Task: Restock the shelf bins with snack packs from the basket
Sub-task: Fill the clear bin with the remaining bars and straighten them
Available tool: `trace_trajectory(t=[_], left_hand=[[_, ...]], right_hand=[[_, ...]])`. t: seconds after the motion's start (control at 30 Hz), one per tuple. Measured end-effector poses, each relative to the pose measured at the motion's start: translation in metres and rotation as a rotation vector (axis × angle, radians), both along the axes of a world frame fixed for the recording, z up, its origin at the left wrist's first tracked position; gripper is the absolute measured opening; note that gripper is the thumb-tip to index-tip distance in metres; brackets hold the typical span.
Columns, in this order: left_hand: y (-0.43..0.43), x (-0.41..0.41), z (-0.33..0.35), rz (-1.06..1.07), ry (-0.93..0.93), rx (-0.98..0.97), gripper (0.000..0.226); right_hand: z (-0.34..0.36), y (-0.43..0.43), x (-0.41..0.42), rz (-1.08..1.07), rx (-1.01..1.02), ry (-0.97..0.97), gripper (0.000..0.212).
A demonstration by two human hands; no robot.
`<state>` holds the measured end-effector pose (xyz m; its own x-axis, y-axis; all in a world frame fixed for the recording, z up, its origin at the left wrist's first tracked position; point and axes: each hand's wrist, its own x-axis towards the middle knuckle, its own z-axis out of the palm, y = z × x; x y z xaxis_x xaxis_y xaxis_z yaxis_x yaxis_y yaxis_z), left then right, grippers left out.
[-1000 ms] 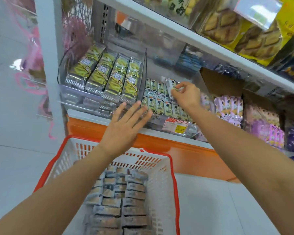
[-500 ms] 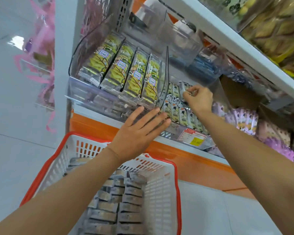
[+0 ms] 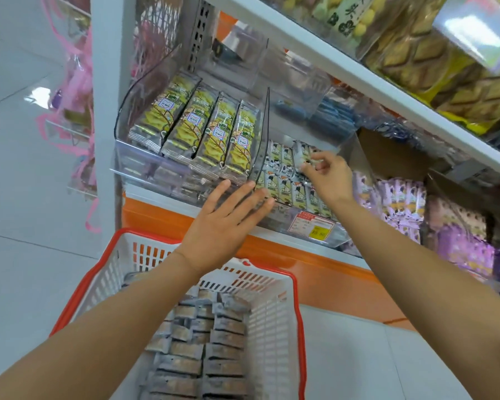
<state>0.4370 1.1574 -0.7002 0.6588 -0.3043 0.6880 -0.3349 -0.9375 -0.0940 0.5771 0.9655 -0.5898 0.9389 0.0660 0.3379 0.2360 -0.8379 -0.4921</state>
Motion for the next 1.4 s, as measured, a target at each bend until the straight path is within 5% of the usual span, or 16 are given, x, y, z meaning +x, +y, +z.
trace_trajectory(t=[0.13, 0.27, 0.37, 0.57, 0.8, 1.4], left_hand=[[0.002, -0.006, 0.007, 0.007, 0.058, 0.048, 0.068], [0.003, -0.019, 0.008, 0.052, 0.163, 0.083, 0.093], [0.004, -0.035, -0.003, 0.097, 0.22, 0.078, 0.084], [0.016, -0.048, -0.045, 0.127, 0.502, 0.16, 0.066], [0.035, -0.048, -0.096, 0.282, 0.813, 0.227, 0.082], [0.052, -0.044, -0.158, 0.15, 0.598, 0.011, 0.093]], right_hand=[[-0.002, -0.005, -0.043, 0.184, 0.19, -0.052, 0.017], [-0.008, -0.002, -0.101, 0.349, 0.272, -0.1, 0.016], [-0.026, 0.003, -0.143, 0.476, 0.277, -0.078, 0.018], [-0.118, 0.0, -0.178, 0.508, 0.208, 0.224, 0.018], [-0.209, -0.01, -0.182, 0.371, -0.038, 0.588, 0.026], [-0.335, 0.055, -0.165, 0.142, 0.047, 1.156, 0.028]])
